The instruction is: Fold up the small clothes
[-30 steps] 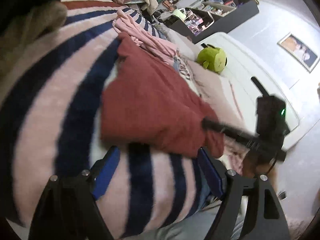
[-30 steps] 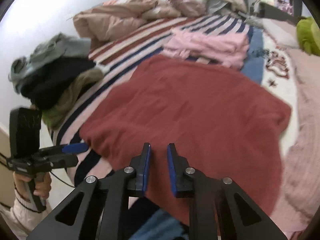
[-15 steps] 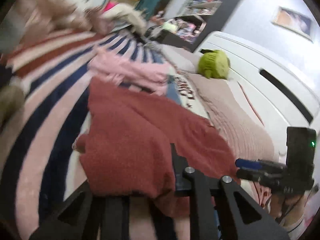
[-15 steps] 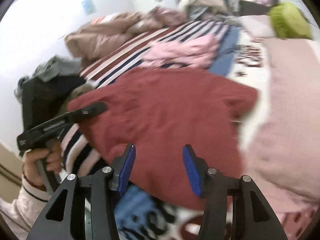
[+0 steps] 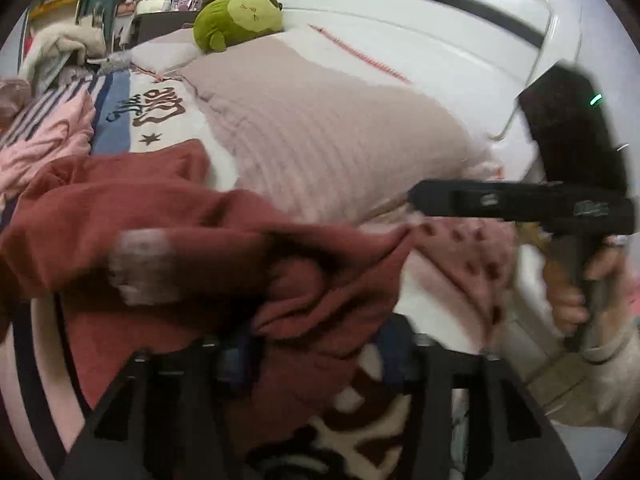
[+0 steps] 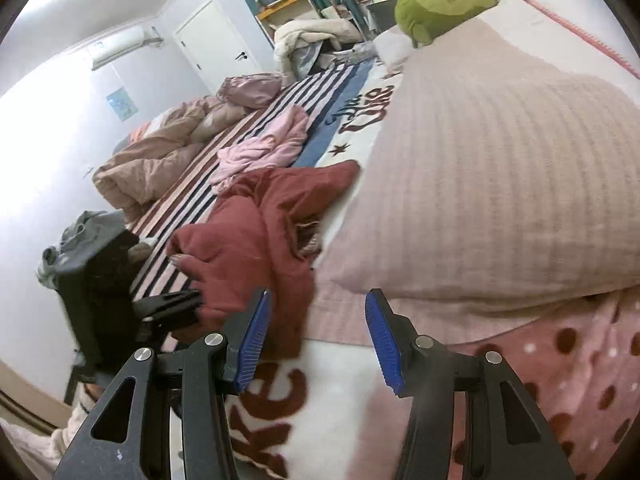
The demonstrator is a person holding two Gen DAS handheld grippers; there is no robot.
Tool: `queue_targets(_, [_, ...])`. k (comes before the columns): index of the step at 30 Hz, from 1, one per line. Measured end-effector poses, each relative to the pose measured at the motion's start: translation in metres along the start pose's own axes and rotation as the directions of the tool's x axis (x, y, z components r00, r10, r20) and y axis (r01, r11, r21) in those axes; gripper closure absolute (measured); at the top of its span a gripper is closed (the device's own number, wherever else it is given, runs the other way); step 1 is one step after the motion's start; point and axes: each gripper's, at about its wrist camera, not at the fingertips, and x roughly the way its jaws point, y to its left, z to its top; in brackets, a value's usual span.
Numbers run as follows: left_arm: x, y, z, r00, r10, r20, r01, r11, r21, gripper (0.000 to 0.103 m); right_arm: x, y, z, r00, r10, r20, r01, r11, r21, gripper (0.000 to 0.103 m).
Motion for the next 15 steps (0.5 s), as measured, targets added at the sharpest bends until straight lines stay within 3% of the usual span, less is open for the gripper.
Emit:
queue_targets(2, [-0.022,0.006,-0.003,0.999,-0.034,0.017,0.034,0.999,-0.035,0.043,0.001,0.002,0.003,1.000,0.022,0.012,-0.022,1.000,-0.006,0.057])
queue_targets(4, [-0.049,0.007,-0.011,0.998,-0.024,0.051,0.026,0.999,-0.040,0.039,0.003,0.010,0.005,0.998,0.064,0.021,-0.063,0.998,-0.028,0.054])
queue_targets(8, [-0.100,0.032,-0.037,0.994,0.065,0.093,-0.056,0.993,-0.102,0.034,0.029,0.053,0.011,0.989,0.145,-0.011,-0.145,0.982,-0.119,0.048])
queue_targets(11, [-0.117,0.068,-0.057,0.988,0.115,0.104,-0.088,0.969,-0.231,0.030,0.045,0.079,0.011,0.983,0.176,-0.043,-0.181,0.970,-0.162,0.046])
queue_targets(13, [-0.111,0.088,-0.062,0.990,0.097,0.100,-0.063,0.950,-0.305,0.030,0.055,0.093,0.007,0.987,0.149,-0.067,-0.160,0.965,-0.209,0.044])
queue_targets(15, [-0.093,0.103,-0.062,0.993,-0.008,0.114,0.049,0.933,-0.357,0.030,0.065,0.099,0.001,0.996,0.053,-0.077,-0.071,0.967,-0.246,0.044])
